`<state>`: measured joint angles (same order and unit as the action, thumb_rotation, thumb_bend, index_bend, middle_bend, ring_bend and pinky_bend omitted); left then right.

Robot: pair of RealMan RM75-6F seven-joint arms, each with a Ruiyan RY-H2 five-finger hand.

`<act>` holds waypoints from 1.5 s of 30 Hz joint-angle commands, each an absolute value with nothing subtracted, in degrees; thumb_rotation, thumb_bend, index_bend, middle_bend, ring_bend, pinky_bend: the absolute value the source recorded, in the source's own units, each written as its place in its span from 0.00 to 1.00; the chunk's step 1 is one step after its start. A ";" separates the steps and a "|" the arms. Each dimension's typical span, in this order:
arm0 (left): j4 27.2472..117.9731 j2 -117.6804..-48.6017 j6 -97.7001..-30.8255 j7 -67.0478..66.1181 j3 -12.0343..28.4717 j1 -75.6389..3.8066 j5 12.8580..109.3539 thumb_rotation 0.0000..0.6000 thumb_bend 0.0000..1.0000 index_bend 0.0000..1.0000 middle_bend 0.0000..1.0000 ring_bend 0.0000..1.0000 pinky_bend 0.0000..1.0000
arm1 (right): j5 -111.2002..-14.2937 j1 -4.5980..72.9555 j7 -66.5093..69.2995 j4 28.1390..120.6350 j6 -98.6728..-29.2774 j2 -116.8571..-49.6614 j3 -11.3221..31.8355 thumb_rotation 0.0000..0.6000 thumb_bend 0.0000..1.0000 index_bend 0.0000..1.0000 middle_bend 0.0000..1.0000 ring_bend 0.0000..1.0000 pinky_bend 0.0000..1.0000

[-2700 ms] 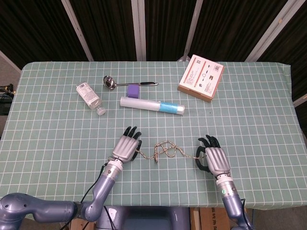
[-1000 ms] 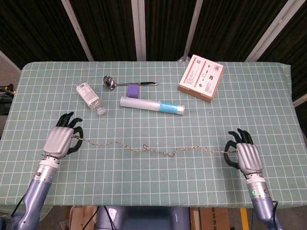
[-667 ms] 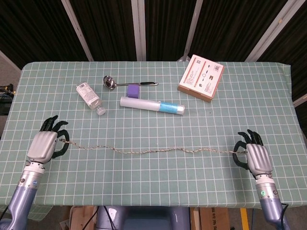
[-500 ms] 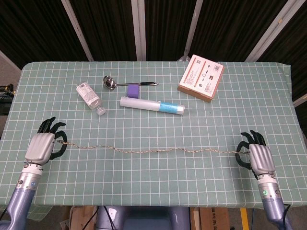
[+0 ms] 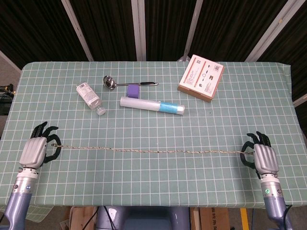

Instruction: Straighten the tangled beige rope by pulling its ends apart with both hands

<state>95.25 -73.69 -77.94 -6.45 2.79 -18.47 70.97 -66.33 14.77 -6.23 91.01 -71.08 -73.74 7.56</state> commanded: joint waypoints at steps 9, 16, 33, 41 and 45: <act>93.53 -75.68 -76.29 -8.50 2.28 -17.89 71.38 1.00 0.56 0.59 0.20 0.00 0.00 | -66.80 15.08 -7.45 88.98 -69.58 -75.20 6.60 1.00 0.49 0.61 0.21 0.00 0.00; 92.78 -77.78 -75.60 -11.43 2.38 -17.96 71.29 1.00 0.56 0.59 0.20 0.00 0.00 | -66.87 15.73 -8.21 86.38 -68.08 -76.57 6.31 1.00 0.49 0.61 0.21 0.00 0.00; 90.45 -80.20 -73.78 -15.12 3.13 -17.97 69.75 1.00 0.55 0.58 0.19 0.00 0.00 | -65.39 16.06 -9.66 83.51 -66.40 -77.92 6.50 1.00 0.49 0.61 0.21 0.00 0.00; 90.96 -79.66 -72.68 -16.25 2.98 -17.99 69.51 1.00 0.36 0.44 0.13 0.00 0.00 | -64.80 16.32 -12.06 84.63 -65.47 -77.19 6.03 1.00 0.49 0.09 0.08 0.00 0.00; 91.13 -79.14 -72.56 -15.76 3.03 -17.94 70.04 1.00 0.29 0.36 0.09 0.00 0.00 | -64.86 16.33 -12.51 85.57 -65.68 -76.76 6.10 1.00 0.49 0.00 0.00 0.00 0.00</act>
<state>91.10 -79.22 -72.57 -15.85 3.02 -17.95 69.94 -64.84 16.32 -12.43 85.48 -65.62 -76.84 6.08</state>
